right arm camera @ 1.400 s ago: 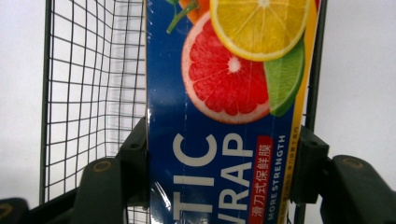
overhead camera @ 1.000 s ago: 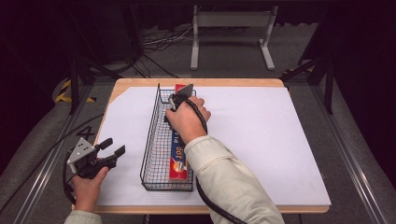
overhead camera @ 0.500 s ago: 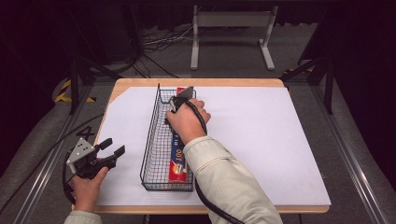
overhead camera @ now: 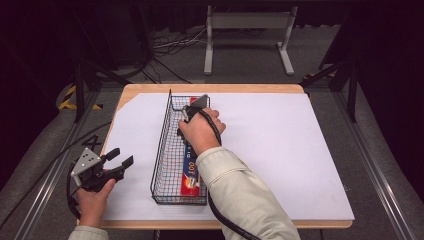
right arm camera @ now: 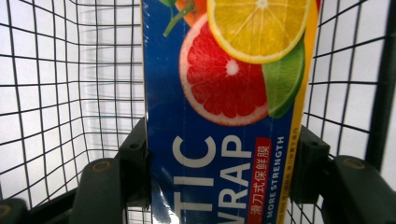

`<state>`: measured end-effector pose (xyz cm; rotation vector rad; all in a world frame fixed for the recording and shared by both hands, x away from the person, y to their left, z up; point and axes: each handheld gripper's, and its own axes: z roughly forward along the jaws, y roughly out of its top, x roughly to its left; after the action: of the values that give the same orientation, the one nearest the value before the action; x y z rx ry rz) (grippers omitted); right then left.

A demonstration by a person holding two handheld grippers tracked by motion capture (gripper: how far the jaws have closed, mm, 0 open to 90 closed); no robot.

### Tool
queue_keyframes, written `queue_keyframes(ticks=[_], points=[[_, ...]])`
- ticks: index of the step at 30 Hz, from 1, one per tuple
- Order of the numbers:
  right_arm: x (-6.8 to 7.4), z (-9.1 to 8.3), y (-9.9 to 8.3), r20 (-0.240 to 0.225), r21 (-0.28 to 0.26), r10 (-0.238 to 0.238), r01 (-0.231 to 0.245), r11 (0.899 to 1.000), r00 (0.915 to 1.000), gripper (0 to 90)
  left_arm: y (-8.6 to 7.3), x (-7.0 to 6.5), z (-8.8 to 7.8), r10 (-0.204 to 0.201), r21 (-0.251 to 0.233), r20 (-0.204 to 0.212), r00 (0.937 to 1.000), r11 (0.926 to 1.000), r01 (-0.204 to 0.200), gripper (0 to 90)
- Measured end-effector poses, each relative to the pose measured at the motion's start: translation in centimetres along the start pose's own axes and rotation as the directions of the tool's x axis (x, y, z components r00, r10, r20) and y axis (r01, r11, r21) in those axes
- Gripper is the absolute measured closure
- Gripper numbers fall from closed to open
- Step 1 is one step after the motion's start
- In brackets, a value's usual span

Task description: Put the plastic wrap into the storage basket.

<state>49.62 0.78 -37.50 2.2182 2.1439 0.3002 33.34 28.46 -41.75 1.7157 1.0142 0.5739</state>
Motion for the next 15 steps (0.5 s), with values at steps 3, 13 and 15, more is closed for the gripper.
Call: queue_keyframes(ticks=[3, 13, 15], points=[[0.1, 0.2, -0.1, -0.003, 0.001, 0.003, -0.003, 1.000, 1.0000, 39.8, 0.0, 0.0, 0.0, 0.000, 0.001, 0.000, 1.0000, 1.0000, 0.000, 38.5], [0.4, -0.5, -0.1, -0.044, -0.040, -0.025, 0.024, 0.999, 0.9987, 31.2, 0.0, 0.0, 0.1, 0.001, 0.004, 0.002, 1.0000, 1.0000, -0.001, 38.4], [0.4, -0.6, -0.1, -0.047, -0.044, -0.027, 0.025, 0.999, 0.9985, 31.0, 0.0, 0.0, 0.1, 0.001, 0.004, 0.002, 1.0000, 1.0000, -0.001, 38.4]])
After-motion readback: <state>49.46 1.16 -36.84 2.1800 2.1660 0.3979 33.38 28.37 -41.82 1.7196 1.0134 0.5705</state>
